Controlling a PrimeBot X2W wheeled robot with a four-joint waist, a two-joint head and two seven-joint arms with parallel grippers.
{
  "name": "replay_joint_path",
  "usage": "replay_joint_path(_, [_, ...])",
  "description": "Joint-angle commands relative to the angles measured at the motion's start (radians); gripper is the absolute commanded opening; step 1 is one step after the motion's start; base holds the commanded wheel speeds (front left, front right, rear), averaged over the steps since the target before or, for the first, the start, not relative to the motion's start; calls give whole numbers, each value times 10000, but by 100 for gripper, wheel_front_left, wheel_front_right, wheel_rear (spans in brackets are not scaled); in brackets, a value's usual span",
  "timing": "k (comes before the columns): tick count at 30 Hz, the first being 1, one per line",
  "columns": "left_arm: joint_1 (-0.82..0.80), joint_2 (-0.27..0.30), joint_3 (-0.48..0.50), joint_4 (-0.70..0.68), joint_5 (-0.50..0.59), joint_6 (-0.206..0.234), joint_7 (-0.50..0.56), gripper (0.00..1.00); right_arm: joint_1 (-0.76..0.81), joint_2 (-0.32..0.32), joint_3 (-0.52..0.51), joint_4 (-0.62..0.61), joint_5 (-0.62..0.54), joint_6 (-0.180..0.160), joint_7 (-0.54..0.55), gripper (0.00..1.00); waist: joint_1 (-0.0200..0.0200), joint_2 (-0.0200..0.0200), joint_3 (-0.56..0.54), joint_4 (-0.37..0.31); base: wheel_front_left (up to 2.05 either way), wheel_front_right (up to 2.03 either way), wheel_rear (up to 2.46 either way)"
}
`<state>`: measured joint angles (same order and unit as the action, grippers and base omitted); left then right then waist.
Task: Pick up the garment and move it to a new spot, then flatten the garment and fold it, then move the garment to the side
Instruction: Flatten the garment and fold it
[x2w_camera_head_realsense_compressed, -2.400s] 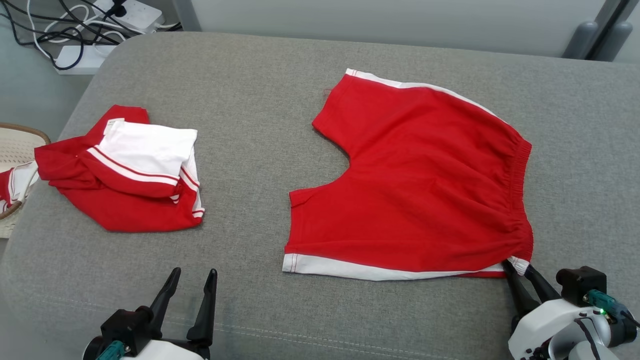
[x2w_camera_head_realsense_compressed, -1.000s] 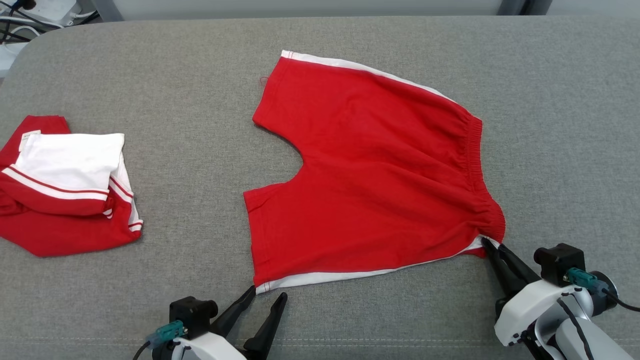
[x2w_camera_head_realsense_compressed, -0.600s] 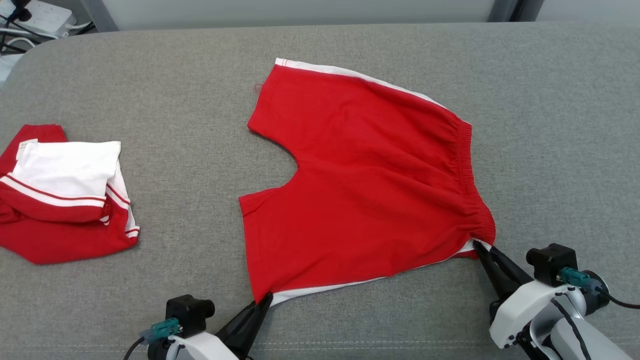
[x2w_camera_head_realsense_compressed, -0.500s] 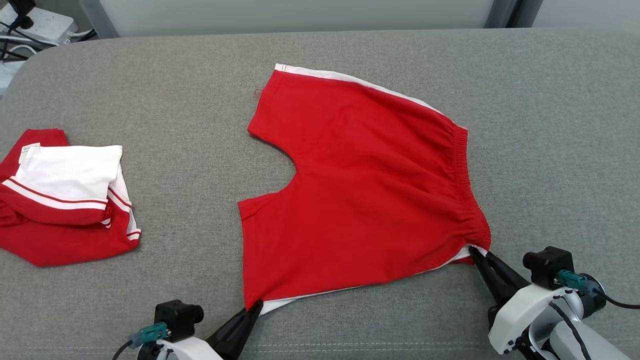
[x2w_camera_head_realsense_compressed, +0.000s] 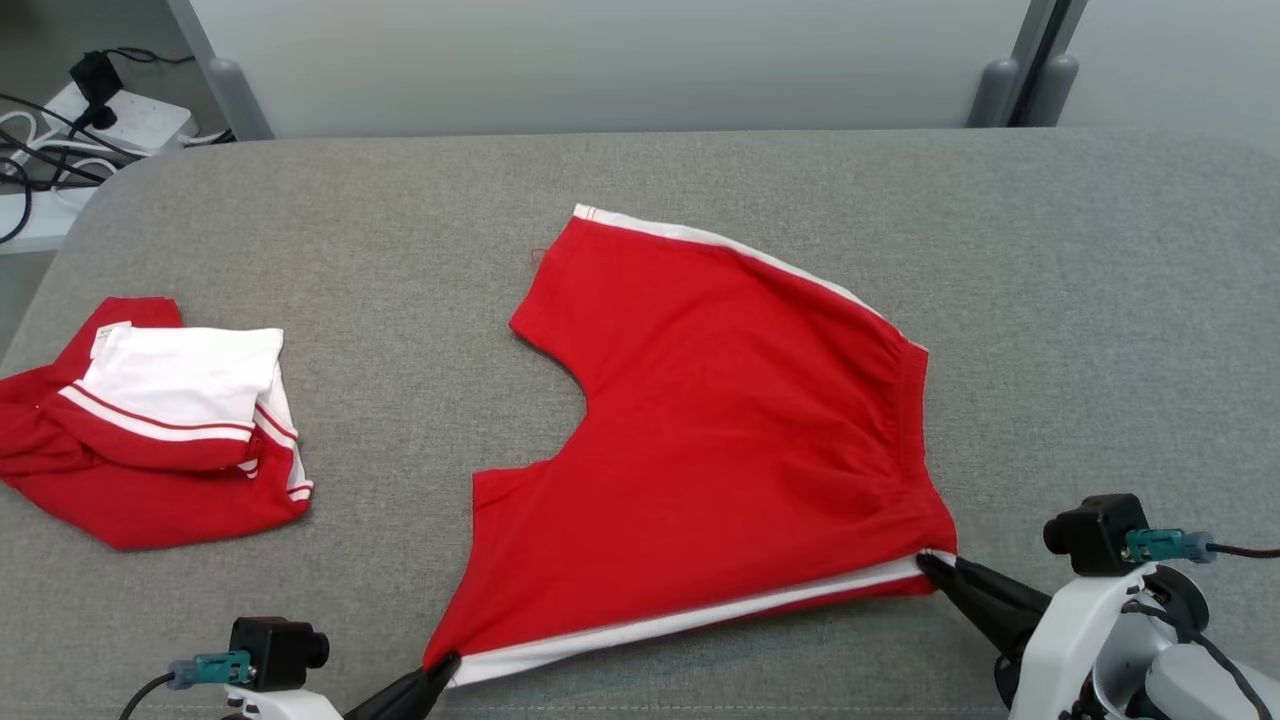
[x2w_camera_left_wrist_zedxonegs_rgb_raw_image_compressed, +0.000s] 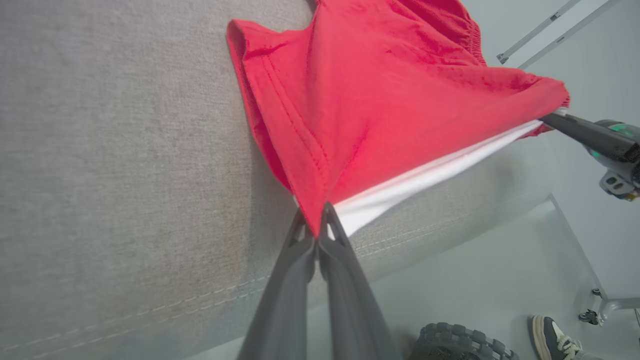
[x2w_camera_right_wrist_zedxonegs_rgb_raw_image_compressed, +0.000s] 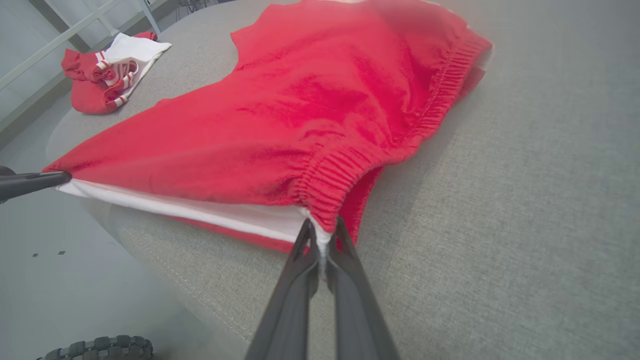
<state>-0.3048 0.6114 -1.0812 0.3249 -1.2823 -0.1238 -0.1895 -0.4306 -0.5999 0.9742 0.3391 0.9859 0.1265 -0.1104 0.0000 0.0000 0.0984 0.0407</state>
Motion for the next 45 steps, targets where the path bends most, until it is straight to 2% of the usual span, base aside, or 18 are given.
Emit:
replay_joint_path(1, [-473,613,149,-229,-295,-69,102,0,-131,-525,241,-369,327,42,167,0,0,0,-149,7,0,0,0])
replay_joint_path(9, [-471,1570,-427,-1104,-1313,-69,730,0,-79,-1259,1168,-1299,1987,42,1172,0,0,0,-453,-83,0,0,0])
replay_joint_path(14, [-1313,2290,-238,-1815,-1225,-69,721,0,-403,-1490,878,-1412,2009,42,200,0,0,0,-272,-199,0,0,0])
replay_joint_path(17, [-1905,2512,-8,-2237,-1356,-69,817,0,-539,-1481,744,-1266,2072,42,-25,0,0,0,-108,-242,0,0,0])
replay_joint_path(19, [-2587,2711,201,-2658,-1570,-69,1146,0,-643,-1317,492,-1283,2511,42,-299,0,0,0,123,-305,0,0,0])
replay_joint_path(24, [-4359,2613,812,-2985,-2294,-69,1985,0,-1107,-987,84,-1452,3506,42,-610,0,0,0,958,-569,0,0,0])
replay_joint_path(32, [-6621,2207,1312,-1920,-2387,-69,2859,0,-2161,-449,-554,-2092,5182,42,-580,0,0,0,2624,-1313,0,0,0])
replay_joint_path(37, [-7590,2122,1293,-1229,-2057,-69,3134,0,-2908,-108,-747,-2128,5389,42,-593,0,0,0,3615,-1790,0,0,0])
replay_joint_path(45, [-9064,2149,989,-349,-1107,-69,2714,0,-3795,704,-607,-2125,5334,42,-825,0,0,0,4823,-2559,0,0,0])
